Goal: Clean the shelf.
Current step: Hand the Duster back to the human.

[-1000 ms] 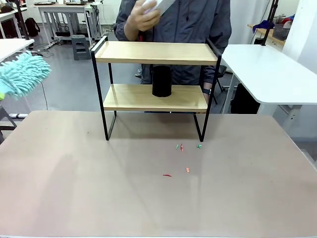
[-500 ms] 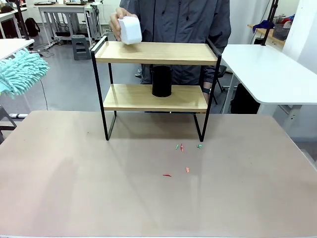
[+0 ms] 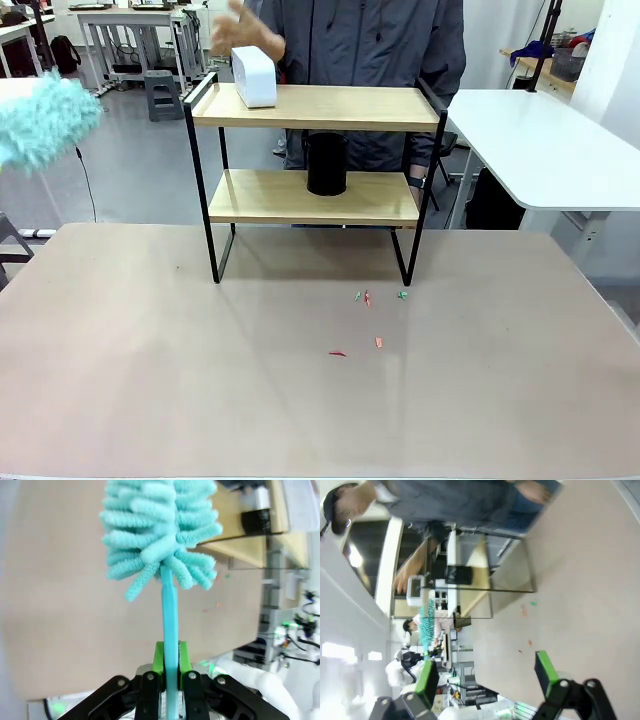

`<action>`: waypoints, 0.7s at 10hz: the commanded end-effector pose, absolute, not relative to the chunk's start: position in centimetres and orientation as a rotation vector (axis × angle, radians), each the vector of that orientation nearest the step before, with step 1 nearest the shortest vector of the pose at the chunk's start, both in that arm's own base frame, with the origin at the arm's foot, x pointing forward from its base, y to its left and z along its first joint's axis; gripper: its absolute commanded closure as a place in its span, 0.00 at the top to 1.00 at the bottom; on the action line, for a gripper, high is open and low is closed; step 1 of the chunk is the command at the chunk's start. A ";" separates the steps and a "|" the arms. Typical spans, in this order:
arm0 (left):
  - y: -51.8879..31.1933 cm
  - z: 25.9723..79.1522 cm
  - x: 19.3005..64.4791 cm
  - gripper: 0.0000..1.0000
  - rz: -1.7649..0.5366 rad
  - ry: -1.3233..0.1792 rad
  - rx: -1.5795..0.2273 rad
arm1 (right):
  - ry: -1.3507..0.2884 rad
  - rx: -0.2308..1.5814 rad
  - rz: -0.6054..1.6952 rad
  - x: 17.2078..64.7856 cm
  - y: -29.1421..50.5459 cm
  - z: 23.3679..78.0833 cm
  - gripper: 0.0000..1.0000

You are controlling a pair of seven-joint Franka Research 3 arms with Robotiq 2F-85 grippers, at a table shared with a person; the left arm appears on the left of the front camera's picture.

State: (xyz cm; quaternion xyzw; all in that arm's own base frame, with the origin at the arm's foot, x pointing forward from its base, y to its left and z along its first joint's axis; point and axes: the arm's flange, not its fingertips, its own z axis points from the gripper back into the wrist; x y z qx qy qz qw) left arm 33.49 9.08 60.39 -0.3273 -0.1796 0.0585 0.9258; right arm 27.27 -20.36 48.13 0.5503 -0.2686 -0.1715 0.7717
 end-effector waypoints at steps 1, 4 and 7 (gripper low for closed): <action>7.4 67.6 31.2 0.13 -0.111 -0.591 -0.756 | -0.714 1.231 -0.133 29.3 -16.1 56.5 1.00; -1.4 70.1 31.4 0.13 -0.740 -0.451 -0.790 | -0.592 1.241 0.203 32.2 -2.9 59.8 1.00; -6.0 66.4 33.5 0.13 -0.931 -0.194 -0.602 | -0.623 1.229 0.148 30.2 -5.0 62.0 1.00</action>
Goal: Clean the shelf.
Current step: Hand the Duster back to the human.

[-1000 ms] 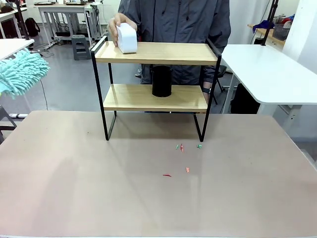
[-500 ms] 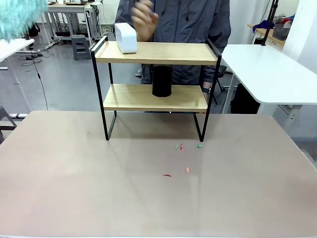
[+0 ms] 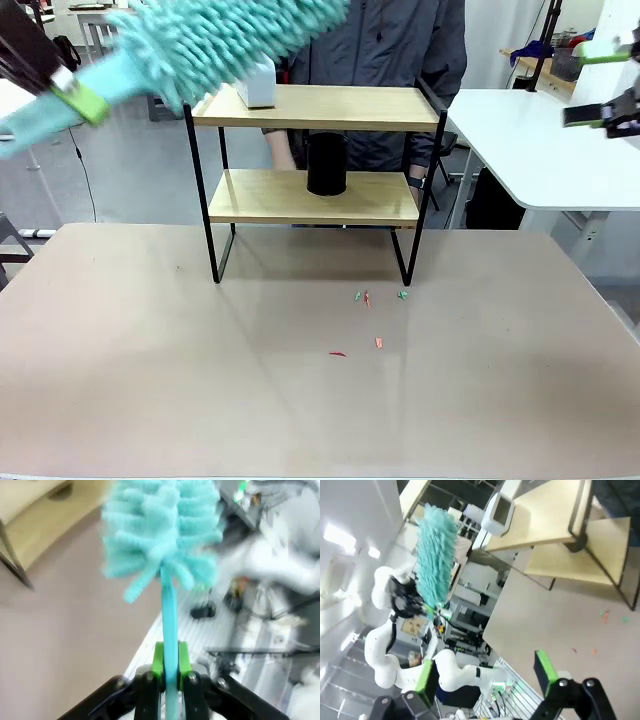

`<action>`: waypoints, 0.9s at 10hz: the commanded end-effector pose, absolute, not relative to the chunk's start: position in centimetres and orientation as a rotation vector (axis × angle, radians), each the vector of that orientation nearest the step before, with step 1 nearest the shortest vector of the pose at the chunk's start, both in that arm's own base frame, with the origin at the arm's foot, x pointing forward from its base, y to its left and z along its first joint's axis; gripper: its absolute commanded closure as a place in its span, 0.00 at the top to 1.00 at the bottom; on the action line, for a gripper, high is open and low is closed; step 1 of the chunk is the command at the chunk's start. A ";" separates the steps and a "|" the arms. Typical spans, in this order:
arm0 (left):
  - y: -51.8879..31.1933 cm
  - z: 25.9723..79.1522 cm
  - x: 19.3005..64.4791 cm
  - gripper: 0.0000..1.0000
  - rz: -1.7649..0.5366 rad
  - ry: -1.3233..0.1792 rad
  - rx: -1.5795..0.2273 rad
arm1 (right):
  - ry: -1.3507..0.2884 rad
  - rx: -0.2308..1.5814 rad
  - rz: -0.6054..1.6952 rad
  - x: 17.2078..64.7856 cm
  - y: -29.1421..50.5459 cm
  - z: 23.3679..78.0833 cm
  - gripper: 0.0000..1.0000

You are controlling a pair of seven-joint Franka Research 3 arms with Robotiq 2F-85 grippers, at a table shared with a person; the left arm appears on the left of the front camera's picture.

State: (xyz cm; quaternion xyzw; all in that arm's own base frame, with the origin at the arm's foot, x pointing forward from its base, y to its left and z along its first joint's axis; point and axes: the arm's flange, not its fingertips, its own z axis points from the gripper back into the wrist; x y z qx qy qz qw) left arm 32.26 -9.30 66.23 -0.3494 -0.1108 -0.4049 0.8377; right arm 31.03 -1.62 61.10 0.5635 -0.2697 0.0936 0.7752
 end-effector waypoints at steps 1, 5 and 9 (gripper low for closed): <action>-7.9 68.3 31.0 0.13 -0.780 -0.336 -0.770 | -0.623 1.229 0.148 30.2 -5.0 62.0 1.00; -11.1 67.8 33.0 0.13 -1.059 -0.176 -0.748 | -0.636 1.216 0.192 32.0 -4.3 62.6 1.00; -18.5 71.0 32.3 0.13 -1.509 0.015 -0.580 | -0.473 1.188 0.445 38.4 2.9 65.5 1.00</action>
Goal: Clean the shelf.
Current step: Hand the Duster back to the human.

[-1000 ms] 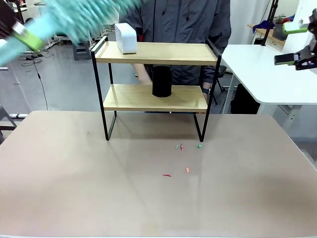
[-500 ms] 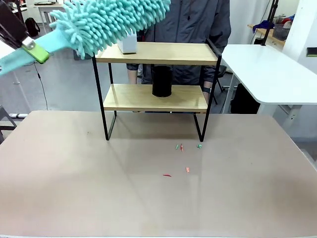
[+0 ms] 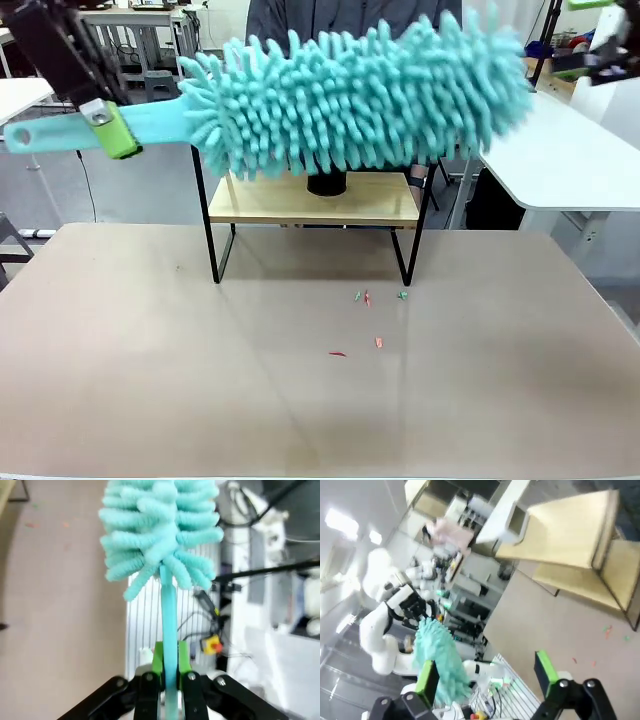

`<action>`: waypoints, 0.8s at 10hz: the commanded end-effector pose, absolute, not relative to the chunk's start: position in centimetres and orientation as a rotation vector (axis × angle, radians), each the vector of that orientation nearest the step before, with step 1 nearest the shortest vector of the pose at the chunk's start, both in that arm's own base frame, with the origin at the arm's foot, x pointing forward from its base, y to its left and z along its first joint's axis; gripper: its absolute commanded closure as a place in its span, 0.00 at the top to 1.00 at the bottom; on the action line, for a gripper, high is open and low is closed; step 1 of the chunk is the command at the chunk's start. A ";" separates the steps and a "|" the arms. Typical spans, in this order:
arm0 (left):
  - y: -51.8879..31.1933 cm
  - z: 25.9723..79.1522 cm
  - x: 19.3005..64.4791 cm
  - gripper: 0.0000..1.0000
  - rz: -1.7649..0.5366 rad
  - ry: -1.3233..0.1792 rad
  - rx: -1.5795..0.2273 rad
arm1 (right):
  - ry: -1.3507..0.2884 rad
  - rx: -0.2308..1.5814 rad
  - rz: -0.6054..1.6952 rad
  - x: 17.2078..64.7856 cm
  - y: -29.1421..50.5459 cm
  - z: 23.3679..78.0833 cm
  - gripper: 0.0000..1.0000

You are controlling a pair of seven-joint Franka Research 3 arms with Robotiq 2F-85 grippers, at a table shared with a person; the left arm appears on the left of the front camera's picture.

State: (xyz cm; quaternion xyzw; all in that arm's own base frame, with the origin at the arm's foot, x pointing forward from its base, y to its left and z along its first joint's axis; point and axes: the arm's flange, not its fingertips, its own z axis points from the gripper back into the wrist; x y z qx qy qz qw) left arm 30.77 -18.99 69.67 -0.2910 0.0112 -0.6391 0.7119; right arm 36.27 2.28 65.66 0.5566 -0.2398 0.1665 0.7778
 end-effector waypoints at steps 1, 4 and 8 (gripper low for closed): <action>-19.7 71.2 32.8 0.13 -1.558 0.074 -0.556 | -0.421 1.178 0.482 39.3 5.0 65.1 1.00; -22.8 70.3 34.4 0.13 -1.620 0.179 -0.497 | -0.244 1.099 0.632 38.5 11.7 63.3 1.00; -24.8 68.5 37.0 0.13 -1.599 0.295 -0.544 | -0.087 0.999 0.852 35.9 16.4 60.0 1.00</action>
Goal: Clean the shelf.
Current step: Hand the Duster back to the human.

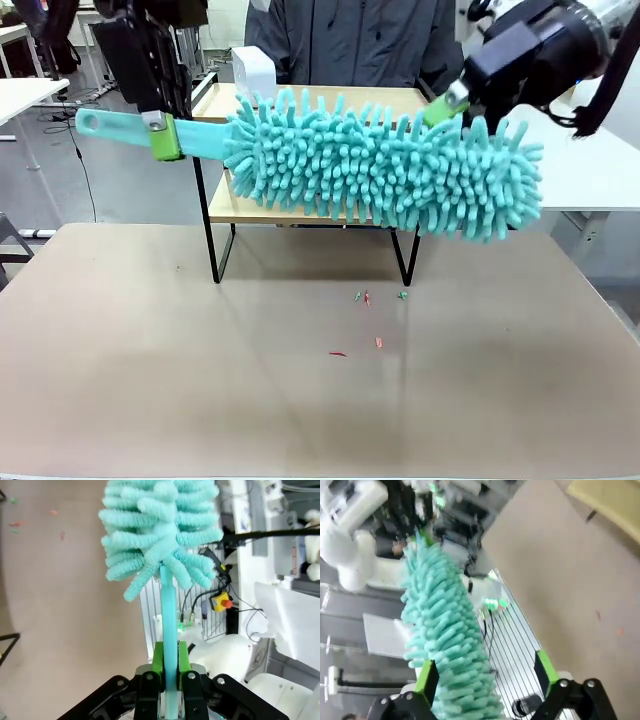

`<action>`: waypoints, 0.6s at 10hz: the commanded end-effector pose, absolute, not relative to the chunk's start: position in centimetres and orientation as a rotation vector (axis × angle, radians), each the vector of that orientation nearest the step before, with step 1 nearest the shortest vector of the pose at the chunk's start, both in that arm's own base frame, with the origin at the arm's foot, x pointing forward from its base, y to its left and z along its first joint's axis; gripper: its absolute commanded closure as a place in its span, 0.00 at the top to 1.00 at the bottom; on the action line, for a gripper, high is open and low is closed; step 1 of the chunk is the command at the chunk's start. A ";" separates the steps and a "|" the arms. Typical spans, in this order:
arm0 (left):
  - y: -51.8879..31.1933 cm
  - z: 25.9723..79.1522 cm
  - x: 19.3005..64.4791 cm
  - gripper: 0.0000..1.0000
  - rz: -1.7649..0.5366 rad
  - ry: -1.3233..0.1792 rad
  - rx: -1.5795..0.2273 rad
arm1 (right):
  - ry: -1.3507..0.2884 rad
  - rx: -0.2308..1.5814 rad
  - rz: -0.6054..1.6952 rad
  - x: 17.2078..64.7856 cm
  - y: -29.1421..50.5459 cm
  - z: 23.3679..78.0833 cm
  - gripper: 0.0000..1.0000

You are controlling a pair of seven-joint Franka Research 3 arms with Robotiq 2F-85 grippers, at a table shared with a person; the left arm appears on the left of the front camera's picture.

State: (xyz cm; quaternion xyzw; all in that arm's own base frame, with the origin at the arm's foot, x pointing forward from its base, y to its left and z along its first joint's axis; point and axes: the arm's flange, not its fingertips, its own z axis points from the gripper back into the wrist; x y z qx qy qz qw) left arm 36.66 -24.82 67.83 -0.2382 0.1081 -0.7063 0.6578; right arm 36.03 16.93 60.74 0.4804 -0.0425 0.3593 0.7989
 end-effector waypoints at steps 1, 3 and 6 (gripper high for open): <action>-25.0 68.2 37.3 0.13 -1.603 0.319 -0.549 | -0.065 0.987 0.863 35.8 16.6 59.5 1.00; -25.3 67.6 38.0 0.13 -1.610 0.364 -0.570 | -0.008 0.950 0.925 35.2 17.4 58.7 1.00; -25.6 66.6 38.6 0.13 -1.603 0.389 -0.570 | 0.091 0.974 0.961 34.7 18.8 57.8 1.00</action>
